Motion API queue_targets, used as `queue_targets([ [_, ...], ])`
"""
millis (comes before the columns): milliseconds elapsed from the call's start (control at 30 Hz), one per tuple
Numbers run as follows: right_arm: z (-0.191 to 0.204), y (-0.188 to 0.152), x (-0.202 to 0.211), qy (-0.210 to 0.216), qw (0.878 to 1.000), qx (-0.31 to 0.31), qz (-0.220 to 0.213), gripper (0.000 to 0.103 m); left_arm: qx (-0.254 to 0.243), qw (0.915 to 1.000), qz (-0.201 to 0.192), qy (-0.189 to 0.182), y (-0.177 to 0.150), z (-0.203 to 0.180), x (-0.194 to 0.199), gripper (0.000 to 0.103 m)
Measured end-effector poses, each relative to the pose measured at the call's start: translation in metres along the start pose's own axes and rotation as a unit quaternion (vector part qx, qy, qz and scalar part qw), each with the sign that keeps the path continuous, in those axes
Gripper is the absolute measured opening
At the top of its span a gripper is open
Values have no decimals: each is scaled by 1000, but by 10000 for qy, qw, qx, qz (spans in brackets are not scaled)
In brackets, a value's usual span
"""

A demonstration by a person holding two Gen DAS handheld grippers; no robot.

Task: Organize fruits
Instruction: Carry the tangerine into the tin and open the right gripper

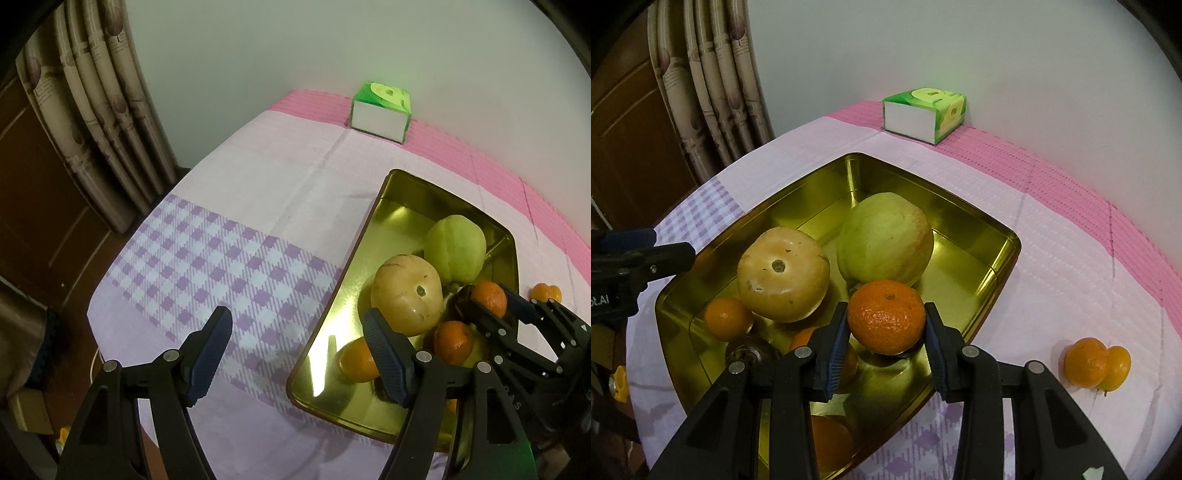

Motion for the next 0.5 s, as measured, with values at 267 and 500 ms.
queue_targets([
  [267, 2, 3, 13, 41, 9997, -11, -223, 41, -50, 10000, -52, -21, 0, -2, 1, 74],
  [500, -2, 2, 35, 83, 9986, -169, -497, 42, -122, 9999, -97, -34, 0, -4, 4, 74],
])
Point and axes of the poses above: each gripper's, at about its wrist camera, not at the fingertips, and x roughly against the way its jaws point, z to its left, y to its top, the point moved 1 cm from there along -x, roughly the way its jaws point, and after that the axes turned 15 degrees about y, right-handed, at the moved point
